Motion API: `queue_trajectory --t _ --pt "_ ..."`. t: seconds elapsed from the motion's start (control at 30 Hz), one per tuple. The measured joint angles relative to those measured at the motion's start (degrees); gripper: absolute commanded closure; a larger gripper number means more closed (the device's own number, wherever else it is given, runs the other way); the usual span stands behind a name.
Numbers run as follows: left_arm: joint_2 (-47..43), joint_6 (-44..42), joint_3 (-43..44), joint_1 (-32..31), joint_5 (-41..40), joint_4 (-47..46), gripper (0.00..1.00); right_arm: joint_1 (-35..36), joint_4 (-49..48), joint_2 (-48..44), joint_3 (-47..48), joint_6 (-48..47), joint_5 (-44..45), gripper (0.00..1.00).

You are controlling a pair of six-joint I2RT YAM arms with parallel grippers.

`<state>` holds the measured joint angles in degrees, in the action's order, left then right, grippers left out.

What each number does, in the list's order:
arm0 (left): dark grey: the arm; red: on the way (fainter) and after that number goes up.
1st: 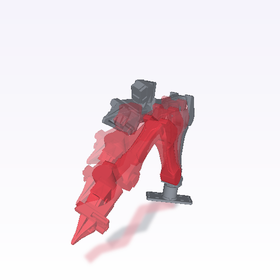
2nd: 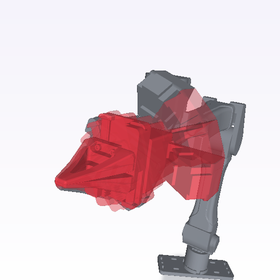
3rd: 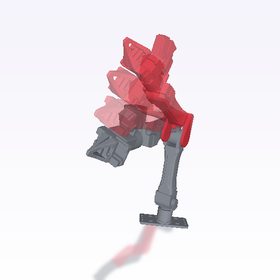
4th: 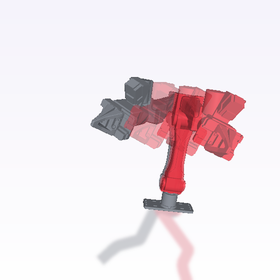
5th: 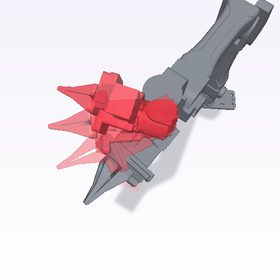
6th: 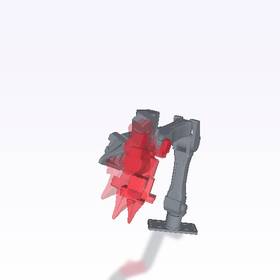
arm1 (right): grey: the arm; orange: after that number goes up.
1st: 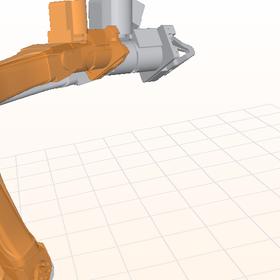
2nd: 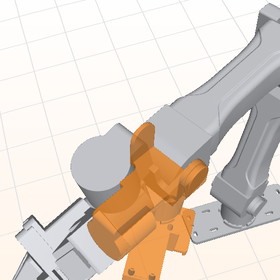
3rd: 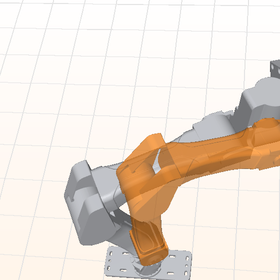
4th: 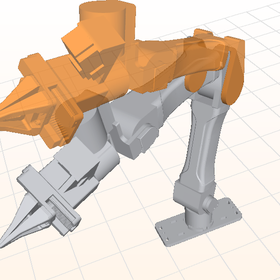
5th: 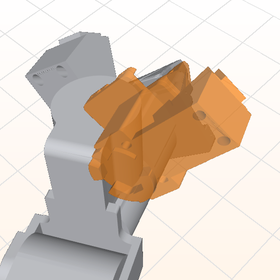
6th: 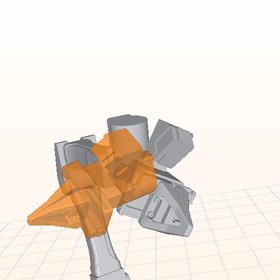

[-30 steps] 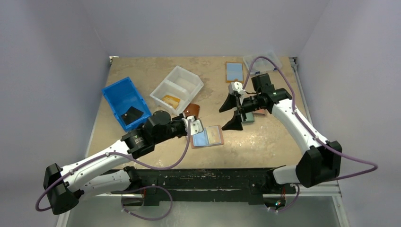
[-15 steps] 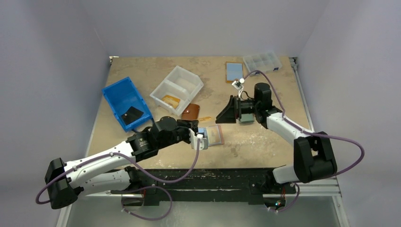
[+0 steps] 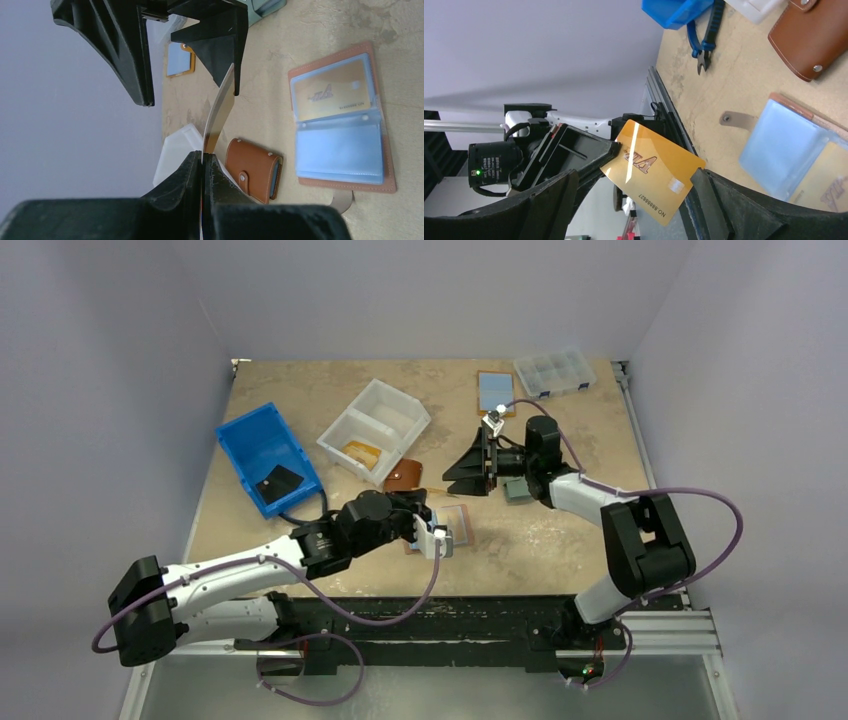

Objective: Take the credit cards out of the card holder
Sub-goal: Pick up the credit card from the card holder.

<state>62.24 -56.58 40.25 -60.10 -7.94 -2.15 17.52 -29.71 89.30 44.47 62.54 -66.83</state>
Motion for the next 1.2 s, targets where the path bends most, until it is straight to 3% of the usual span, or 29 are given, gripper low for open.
queue_trajectory --t 0.4,1.2 --pt "0.2 0.5 -2.14 -0.04 -0.24 -1.66 1.0 0.22 -1.51 5.27 0.63 4.59 -1.03 0.02" --pt "-0.92 1.51 -2.67 -1.53 -2.75 -2.91 1.0 0.22 -5.62 6.03 0.63 8.92 -2.34 0.01"
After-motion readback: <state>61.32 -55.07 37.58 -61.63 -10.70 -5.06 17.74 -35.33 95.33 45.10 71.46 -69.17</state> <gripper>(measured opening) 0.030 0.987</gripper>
